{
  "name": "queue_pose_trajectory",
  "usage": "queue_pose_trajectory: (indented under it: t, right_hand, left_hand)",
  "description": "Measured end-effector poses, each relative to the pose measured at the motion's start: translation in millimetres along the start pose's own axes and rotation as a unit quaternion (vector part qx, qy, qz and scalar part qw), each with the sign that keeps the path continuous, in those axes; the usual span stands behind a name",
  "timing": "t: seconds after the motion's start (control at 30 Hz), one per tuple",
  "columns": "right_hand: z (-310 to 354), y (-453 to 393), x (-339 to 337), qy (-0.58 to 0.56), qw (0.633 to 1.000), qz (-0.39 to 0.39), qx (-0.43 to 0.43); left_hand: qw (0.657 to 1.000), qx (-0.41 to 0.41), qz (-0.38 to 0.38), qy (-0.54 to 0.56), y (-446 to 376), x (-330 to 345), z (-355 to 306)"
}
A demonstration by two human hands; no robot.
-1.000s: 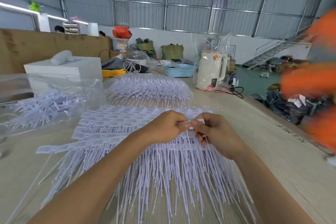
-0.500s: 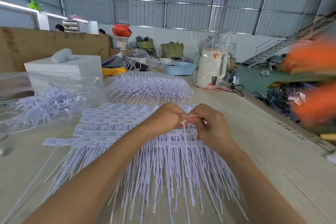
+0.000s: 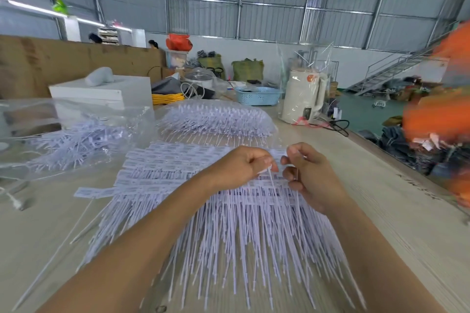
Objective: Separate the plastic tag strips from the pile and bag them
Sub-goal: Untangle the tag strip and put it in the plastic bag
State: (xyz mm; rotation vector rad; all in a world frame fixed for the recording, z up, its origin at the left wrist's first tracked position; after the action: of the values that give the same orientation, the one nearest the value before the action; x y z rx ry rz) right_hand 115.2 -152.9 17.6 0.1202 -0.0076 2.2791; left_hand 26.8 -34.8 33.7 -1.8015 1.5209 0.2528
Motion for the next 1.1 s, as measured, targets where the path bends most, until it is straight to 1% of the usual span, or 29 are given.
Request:
queue_pose_trajectory:
  t: [0.07, 0.1, 0.17, 0.23, 0.4, 0.5, 0.6, 0.67, 0.73, 0.87, 1.0, 1.1]
  right_hand:
    - [1.5, 3.2, -0.4, -0.038, 0.998, 0.027, 0.033]
    - [2.3, 4.9, 1.6, -0.032, 0.998, 0.04, 0.039]
    - [1.8, 6.8, 8.4, 0.032, 0.997, 0.055, 0.034]
    - [-1.0, 7.9, 15.6, 0.094, 0.993, 0.059, 0.026]
    - [-7.6, 5.6, 21.7, 0.146, 0.989, 0.032, 0.006]
    - [-7.9, 6.8, 24.2, 0.109, 0.992, 0.062, -0.005]
    - [-3.0, 7.2, 21.4, 0.087, 0.993, 0.053, -0.058]
    - [-2.5, 6.6, 21.9, 0.096, 0.991, 0.056, -0.069]
    - [-3.5, 6.5, 24.0, 0.112, 0.99, 0.061, -0.066]
    - [0.1, 8.5, 22.6, 0.121, 0.989, 0.04, -0.077]
    - [-2.0, 9.8, 24.0, 0.162, 0.984, 0.063, -0.045]
    - [-5.4, 11.6, 25.1, 0.155, 0.984, 0.087, -0.012]
  left_hand:
    - [1.0, -0.022, 0.008, 0.015, -0.2, -0.6, 3.1]
    - [0.999, -0.039, 0.021, 0.011, 0.1, -0.1, 5.4]
    - [0.997, -0.056, 0.05, -0.019, 1.7, 1.5, 9.8]
    - [0.996, -0.037, 0.062, -0.045, 3.8, 2.1, 10.0]
    - [0.999, -0.011, 0.017, -0.037, 6.1, -4.4, 5.7]
    - [0.999, 0.007, 0.0, -0.044, 7.3, -8.7, 2.0]
    - [0.998, -0.031, -0.004, -0.048, 11.8, -14.2, 6.5]
    - [0.997, -0.047, 0.01, -0.053, 14.4, -16.9, 10.1]
    - [0.998, -0.047, 0.027, -0.037, 15.9, -17.5, 12.1]
    - [0.994, -0.075, 0.056, -0.051, 17.7, -20.0, 14.6]
    - [0.997, -0.059, 0.031, -0.045, 18.4, -23.5, 14.0]
    - [0.997, -0.052, 0.02, -0.048, 17.1, -21.3, 12.0]
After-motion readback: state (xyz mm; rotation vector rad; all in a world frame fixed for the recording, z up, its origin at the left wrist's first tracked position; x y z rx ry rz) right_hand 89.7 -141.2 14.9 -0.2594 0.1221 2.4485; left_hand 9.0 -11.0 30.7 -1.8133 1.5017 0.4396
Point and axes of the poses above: each hand's wrist, its own y-axis away from the middle knuckle, its own x-axis out of the palm, z = x × y, the point moved 4 cm from there along -y, towards the middle knuckle, and after that the axes turned 14 degrees about x, right-handed, at the moved point
